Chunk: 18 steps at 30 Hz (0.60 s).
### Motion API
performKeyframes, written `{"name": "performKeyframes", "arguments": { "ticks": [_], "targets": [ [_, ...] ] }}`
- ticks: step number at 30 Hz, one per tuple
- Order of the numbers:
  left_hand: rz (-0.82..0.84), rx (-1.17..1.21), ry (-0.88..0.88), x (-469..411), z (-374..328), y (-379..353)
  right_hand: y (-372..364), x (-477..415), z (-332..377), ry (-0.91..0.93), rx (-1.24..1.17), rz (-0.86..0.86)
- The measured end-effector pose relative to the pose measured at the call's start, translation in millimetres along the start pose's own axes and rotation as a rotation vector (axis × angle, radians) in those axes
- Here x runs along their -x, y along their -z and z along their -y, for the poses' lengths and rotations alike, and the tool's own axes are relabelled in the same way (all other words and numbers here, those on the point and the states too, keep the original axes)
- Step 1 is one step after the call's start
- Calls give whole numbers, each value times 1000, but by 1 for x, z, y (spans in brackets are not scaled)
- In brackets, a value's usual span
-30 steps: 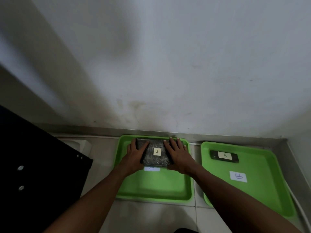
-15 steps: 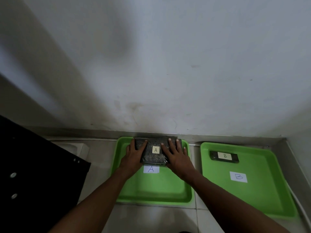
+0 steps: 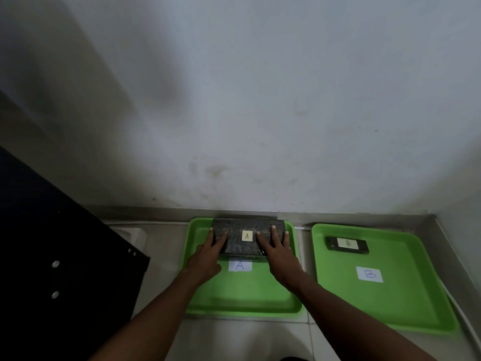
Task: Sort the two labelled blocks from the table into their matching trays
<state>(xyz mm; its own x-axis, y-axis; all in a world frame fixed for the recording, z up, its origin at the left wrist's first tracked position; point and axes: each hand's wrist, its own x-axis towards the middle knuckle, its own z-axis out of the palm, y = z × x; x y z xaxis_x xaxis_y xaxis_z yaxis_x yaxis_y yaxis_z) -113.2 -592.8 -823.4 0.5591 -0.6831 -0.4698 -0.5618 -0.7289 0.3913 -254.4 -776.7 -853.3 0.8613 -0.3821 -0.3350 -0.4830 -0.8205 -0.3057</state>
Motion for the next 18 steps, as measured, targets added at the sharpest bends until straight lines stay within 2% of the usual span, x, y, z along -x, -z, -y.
{"name": "performKeyframes", "arguments": {
  "ticks": [10,18],
  "targets": [
    [15,-23,23,-1,-1,2,1,-5,0,-7,10,4],
    [-1,-24,4,29,-15,27,35,22,17,-23,31,-8]
  ]
}}
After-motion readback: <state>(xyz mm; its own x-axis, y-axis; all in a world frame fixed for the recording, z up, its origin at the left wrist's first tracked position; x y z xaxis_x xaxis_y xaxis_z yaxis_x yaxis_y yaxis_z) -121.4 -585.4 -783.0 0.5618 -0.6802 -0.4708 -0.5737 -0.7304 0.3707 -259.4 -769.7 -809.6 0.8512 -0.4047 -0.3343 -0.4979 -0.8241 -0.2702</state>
